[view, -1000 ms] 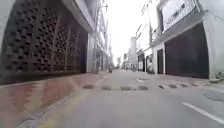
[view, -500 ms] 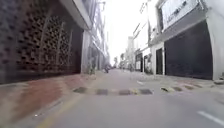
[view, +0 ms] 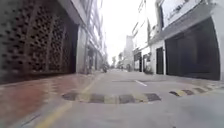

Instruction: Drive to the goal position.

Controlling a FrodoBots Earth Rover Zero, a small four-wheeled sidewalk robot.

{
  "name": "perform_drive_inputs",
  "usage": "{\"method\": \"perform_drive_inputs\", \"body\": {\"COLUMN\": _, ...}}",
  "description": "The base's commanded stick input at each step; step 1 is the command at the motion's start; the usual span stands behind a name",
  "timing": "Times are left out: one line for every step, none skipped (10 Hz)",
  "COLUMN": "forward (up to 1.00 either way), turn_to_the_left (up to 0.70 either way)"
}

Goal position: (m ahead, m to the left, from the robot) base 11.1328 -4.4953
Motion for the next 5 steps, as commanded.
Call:
{"method": "perform_drive_inputs", "body": {"forward": 1.0, "turn_to_the_left": 0.0}}
{"method": "perform_drive_inputs", "body": {"forward": 1.0, "turn_to_the_left": 0.0}}
{"method": "perform_drive_inputs", "body": {"forward": 1.0, "turn_to_the_left": 0.0}}
{"method": "perform_drive_inputs", "body": {"forward": 1.0, "turn_to_the_left": -0.2}}
{"method": "perform_drive_inputs", "body": {"forward": 1.0, "turn_to_the_left": -0.4}}
